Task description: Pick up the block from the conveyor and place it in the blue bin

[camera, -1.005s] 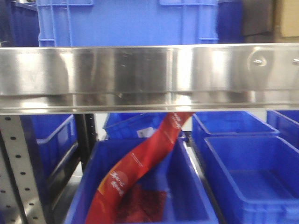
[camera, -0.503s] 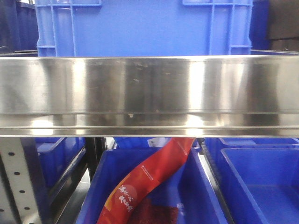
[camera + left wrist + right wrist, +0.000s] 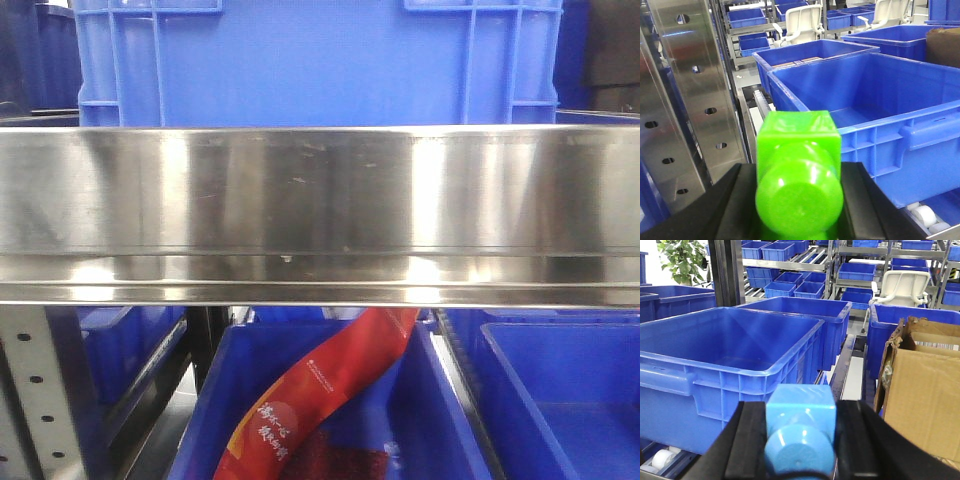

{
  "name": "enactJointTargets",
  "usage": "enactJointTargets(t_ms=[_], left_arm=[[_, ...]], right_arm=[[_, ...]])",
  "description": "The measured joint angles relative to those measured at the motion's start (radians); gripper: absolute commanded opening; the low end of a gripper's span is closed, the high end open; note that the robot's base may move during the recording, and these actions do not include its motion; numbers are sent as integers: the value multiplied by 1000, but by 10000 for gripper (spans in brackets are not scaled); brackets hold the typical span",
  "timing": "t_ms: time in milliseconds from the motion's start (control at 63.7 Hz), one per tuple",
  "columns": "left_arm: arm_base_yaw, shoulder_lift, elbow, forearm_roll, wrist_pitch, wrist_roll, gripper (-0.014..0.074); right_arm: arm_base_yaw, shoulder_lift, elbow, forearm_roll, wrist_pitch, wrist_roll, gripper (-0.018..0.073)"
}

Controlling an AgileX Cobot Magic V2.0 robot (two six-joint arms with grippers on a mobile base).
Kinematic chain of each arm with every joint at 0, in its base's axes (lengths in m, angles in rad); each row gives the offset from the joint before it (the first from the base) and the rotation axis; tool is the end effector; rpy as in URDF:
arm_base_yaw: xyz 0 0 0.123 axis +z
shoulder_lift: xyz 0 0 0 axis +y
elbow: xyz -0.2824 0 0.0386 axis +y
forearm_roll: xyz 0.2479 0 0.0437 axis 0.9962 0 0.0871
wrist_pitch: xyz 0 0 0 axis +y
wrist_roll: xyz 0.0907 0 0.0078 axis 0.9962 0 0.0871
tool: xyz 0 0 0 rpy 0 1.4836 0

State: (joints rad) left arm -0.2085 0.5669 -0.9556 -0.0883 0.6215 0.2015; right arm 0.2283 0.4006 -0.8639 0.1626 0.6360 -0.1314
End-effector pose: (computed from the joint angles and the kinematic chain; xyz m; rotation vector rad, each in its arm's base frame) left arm 0.0825 -0.0222 0.4285 0.3262 1.6841 -0.1025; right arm 0.0443 0.0193 0.4113 -0.2617 1.6349 0.2531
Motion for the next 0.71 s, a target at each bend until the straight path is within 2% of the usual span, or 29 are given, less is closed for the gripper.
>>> enactJointTargets(t_ms=[707], left_arm=[[0,0,0,0,0,0,-111]], right_arm=[[0,0,0,0,0,0,-162]])
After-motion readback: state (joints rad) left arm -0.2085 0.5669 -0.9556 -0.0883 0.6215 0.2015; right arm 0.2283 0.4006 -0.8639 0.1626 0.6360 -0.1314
